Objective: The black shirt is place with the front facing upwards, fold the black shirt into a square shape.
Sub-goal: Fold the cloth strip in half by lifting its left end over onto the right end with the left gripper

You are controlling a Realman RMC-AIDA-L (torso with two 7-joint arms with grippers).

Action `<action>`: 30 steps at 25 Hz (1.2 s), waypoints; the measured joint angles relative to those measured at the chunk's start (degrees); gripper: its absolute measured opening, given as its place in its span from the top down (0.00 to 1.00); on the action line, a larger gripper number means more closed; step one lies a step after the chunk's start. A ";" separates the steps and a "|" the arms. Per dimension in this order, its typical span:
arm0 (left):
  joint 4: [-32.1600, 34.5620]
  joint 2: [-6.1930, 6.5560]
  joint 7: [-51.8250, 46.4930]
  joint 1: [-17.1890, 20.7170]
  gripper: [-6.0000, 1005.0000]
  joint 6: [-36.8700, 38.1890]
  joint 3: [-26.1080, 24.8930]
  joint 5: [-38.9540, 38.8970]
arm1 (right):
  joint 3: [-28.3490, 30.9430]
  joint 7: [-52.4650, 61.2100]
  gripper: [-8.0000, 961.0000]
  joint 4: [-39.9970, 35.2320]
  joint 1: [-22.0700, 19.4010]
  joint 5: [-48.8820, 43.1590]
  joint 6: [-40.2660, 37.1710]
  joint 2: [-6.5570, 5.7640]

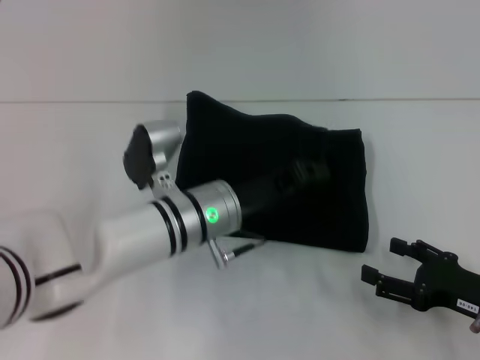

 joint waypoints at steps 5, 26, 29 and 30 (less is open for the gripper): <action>-3.49 -0.01 5.87 0.21 0.97 -0.67 -2.68 0.39 | 0.01 0.01 0.01 0.00 0.65 0.03 1.10 0.00; 0.83 0.23 -0.35 -0.59 0.97 7.20 -4.94 0.26 | 1.44 -27.40 0.02 15.16 17.31 17.76 23.26 0.91; 1.37 0.24 -0.52 -0.57 0.97 7.68 -4.94 0.19 | 1.43 -29.83 0.02 17.46 20.28 19.55 25.05 1.01; 1.50 0.24 -0.52 -0.57 0.97 7.92 -4.93 0.09 | 1.43 -30.02 0.02 17.99 21.06 19.70 25.19 1.04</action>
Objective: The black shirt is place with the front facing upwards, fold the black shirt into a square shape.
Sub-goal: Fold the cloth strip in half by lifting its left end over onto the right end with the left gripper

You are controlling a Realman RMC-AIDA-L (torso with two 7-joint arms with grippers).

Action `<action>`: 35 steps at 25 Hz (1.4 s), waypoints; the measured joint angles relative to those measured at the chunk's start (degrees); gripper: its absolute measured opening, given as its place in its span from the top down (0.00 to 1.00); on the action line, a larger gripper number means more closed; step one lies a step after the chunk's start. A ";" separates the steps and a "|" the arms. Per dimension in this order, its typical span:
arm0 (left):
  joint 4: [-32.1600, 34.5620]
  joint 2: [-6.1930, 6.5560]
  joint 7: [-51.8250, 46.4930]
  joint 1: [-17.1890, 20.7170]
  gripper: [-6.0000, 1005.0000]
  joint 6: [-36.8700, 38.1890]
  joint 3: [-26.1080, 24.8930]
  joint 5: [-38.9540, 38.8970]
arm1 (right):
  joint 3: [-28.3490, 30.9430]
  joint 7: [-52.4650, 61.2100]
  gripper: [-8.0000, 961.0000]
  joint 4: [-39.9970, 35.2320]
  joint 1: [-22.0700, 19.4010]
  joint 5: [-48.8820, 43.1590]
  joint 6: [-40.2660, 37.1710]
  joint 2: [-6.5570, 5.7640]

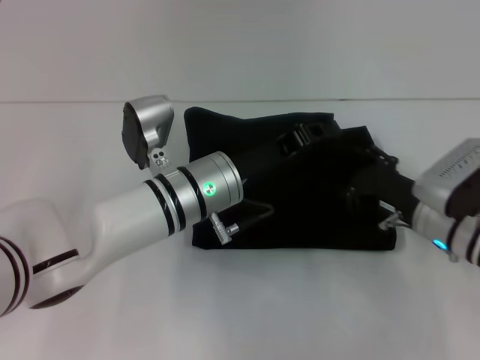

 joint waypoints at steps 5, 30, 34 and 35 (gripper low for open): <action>0.32 0.05 -0.32 0.15 0.97 1.09 0.03 0.05 | -0.02 -0.18 0.02 1.16 2.32 0.98 0.15 0.25; 1.69 -0.27 -1.69 2.40 0.97 7.14 7.01 0.55 | 0.88 -0.30 0.02 2.42 2.70 18.53 1.30 0.11; -0.79 -0.29 -0.34 0.64 0.97 3.67 8.00 0.60 | 1.57 -0.30 0.02 2.35 2.29 18.56 1.28 0.01; -1.34 -0.29 0.05 0.31 0.97 2.81 8.01 0.61 | 1.67 -0.30 0.02 2.26 2.17 18.57 1.28 -0.03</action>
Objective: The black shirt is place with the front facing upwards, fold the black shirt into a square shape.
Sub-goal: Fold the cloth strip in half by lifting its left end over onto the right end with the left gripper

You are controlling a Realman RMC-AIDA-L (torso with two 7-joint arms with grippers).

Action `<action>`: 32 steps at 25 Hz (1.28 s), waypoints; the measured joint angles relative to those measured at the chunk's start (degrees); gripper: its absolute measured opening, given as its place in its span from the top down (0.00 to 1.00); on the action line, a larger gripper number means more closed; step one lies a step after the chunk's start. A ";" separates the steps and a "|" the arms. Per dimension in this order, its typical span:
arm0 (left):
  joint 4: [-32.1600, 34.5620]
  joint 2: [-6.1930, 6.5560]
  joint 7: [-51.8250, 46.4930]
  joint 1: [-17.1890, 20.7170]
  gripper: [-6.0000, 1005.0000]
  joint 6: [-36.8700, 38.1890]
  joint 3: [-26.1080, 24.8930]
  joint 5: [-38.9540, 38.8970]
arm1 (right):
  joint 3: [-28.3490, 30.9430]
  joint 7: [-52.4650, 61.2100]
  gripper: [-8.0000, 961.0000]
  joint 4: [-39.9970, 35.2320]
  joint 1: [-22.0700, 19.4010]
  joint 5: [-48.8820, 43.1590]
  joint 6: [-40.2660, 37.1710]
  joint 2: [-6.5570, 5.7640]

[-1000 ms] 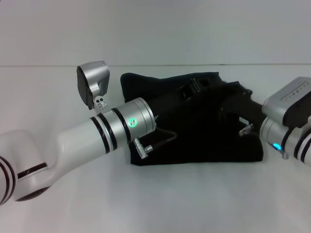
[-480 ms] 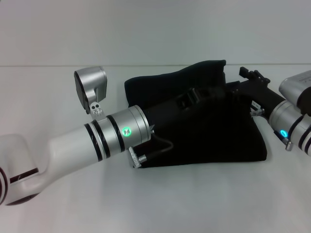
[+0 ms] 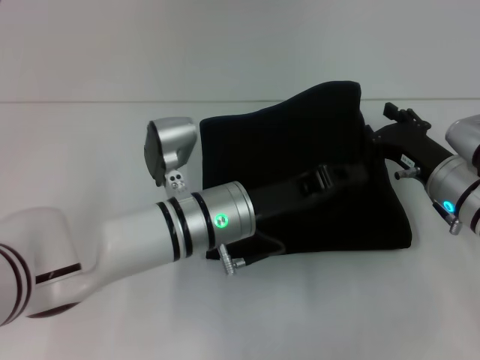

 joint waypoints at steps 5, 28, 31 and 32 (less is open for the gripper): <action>-2.13 0.02 0.85 -1.38 0.97 -3.46 -0.07 0.02 | 0.43 0.00 0.02 -0.39 -0.66 0.04 -0.02 -0.22; -4.86 0.01 0.89 -4.13 0.97 -5.48 -0.19 2.64 | 3.40 0.00 0.02 -1.50 -4.81 0.06 0.55 -0.31; -5.71 0.01 0.89 -4.14 0.97 -7.15 -0.30 2.66 | 3.62 0.00 0.02 -1.42 -5.27 0.06 1.67 -0.31; -6.10 0.01 0.88 -4.14 0.97 -7.85 -0.40 2.66 | 3.62 0.00 0.02 -1.42 -5.37 0.06 2.33 -0.31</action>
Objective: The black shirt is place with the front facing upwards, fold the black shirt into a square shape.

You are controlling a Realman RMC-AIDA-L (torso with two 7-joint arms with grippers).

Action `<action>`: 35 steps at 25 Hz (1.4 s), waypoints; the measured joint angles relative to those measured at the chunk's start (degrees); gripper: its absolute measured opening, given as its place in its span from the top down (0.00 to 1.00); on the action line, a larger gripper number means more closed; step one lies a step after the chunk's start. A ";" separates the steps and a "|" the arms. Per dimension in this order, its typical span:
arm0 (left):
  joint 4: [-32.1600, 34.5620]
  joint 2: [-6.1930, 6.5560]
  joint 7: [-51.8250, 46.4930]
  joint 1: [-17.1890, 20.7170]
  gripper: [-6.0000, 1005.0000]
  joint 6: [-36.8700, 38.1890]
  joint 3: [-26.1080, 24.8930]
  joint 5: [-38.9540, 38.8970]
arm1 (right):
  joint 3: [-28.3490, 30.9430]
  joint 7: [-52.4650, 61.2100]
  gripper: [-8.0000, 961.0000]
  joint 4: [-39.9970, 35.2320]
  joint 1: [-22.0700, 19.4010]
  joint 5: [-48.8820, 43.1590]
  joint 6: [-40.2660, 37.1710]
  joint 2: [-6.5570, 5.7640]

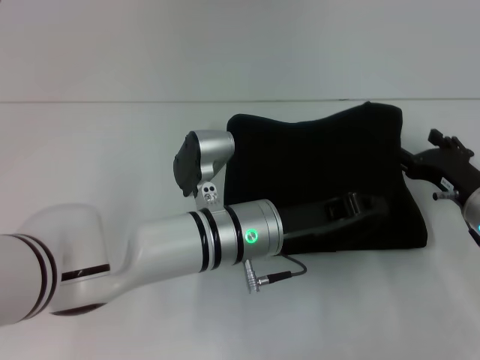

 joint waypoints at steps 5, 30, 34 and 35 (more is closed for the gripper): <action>-1.50 0.00 0.28 -0.35 0.97 -3.46 -1.27 0.08 | 0.02 0.00 0.01 -0.09 -0.14 0.00 2.92 0.00; 4.09 0.17 9.87 9.56 0.50 5.47 -15.01 0.60 | 16.61 7.49 0.02 -0.33 -4.13 -0.12 -0.79 -0.36; 10.72 0.51 7.28 10.87 0.33 9.35 -14.70 4.55 | 13.21 15.08 0.02 -2.45 -6.88 -4.15 -9.76 -0.76; 13.04 0.54 5.89 11.24 0.28 10.43 -14.28 5.72 | 11.67 16.38 0.02 -3.54 -7.54 -6.26 -12.62 -0.75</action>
